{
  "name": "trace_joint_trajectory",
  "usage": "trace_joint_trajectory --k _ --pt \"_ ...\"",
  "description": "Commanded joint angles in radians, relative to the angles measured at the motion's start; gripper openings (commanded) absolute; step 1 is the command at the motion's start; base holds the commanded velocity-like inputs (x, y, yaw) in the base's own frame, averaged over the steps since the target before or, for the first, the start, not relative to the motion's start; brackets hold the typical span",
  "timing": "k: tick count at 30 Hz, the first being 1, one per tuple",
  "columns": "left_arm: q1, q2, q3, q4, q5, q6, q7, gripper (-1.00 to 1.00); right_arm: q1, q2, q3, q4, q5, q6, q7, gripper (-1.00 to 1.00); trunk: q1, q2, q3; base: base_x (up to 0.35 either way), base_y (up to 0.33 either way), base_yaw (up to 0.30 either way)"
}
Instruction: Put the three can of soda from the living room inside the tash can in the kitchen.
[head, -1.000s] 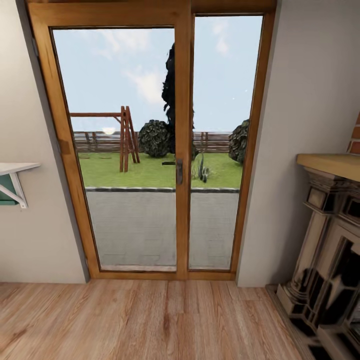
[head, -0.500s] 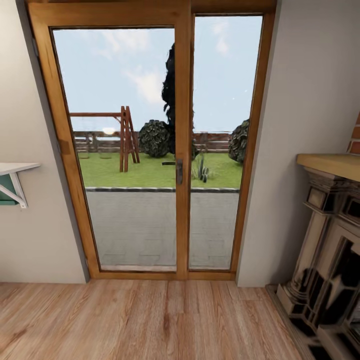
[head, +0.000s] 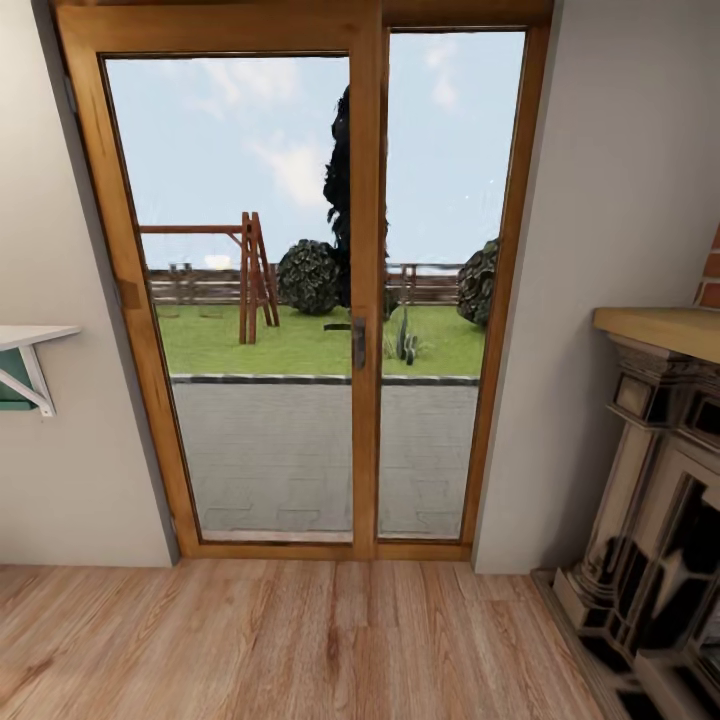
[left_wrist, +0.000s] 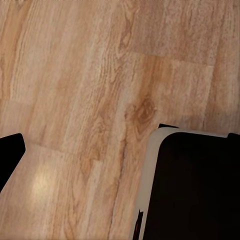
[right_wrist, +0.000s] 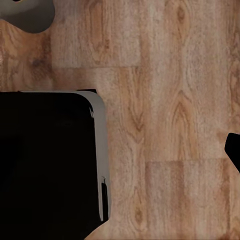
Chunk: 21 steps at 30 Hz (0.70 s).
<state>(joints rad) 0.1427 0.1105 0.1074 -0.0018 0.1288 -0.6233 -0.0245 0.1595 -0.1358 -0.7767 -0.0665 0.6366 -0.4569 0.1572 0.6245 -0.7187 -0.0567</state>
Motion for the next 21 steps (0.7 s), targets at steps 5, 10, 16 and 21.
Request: trace_joint_trajectory --k 5,10,16,21 --pt "-0.001 0.0 0.0 0.0 -0.002 0.0 0.0 1.0 0.0 0.0 0.0 0.002 0.0 0.0 0.0 1.0 0.0 0.0 0.0 0.0 0.0 0.0" --pt "-0.003 0.0 0.0 0.0 -0.001 0.0 -0.001 1.0 0.0 0.001 0.001 0.002 0.0 0.001 0.001 1.0 0.0 0.0 0.0 0.0 0.0 0.0" --pt "-0.003 0.0 0.0 0.0 -0.001 0.0 0.0 1.0 0.0 0.001 0.001 0.002 0.0 0.001 0.001 1.0 0.0 0.0 0.0 0.0 0.0 0.0" --pt "-0.003 0.0 0.0 0.0 -0.001 0.0 0.0 1.0 0.0 0.001 0.001 0.002 0.0 0.001 0.001 1.0 0.0 0.0 0.0 0.0 0.0 0.0"
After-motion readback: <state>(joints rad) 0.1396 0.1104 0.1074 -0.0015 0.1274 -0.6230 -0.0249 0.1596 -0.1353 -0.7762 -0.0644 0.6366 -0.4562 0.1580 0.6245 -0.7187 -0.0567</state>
